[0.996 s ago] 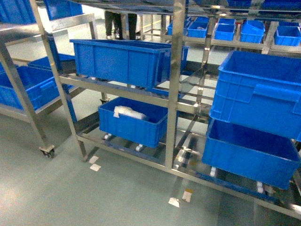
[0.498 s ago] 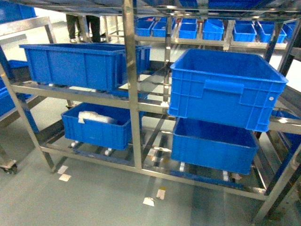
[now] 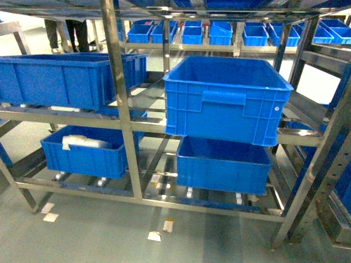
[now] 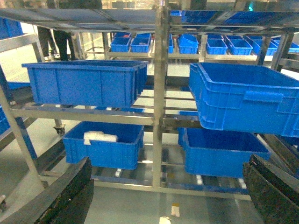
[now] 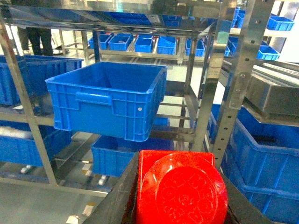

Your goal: Pick red block from blue box to shelf

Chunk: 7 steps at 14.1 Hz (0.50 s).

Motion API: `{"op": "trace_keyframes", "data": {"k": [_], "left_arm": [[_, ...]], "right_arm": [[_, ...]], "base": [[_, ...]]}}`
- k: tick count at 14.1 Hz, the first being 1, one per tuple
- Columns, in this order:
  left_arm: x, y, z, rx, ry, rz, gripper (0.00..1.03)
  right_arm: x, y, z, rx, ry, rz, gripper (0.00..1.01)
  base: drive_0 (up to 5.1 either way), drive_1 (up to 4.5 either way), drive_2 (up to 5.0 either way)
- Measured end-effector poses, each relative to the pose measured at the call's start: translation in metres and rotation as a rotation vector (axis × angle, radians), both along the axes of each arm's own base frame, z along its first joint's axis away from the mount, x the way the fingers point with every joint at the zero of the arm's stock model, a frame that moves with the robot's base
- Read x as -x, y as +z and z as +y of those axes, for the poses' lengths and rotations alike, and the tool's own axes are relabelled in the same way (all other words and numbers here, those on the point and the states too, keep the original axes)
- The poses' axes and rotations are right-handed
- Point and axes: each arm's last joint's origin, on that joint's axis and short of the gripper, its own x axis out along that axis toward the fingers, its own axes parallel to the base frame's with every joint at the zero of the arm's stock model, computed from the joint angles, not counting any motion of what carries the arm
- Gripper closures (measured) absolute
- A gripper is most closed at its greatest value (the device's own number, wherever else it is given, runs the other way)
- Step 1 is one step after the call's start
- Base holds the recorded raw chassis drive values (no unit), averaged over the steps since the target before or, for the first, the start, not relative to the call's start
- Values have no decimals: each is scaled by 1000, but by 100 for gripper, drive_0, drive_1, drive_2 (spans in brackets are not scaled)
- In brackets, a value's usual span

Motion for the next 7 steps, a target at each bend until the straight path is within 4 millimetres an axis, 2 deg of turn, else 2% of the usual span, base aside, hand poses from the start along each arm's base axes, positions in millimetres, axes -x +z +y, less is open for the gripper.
{"op": "trace_keyframes", "data": {"k": [7], "left_arm": [[0,0,0,0,1,-2,5]], "right_arm": [[0,0,0,0,1,1,74]], "base": [[0,0,0]]}}
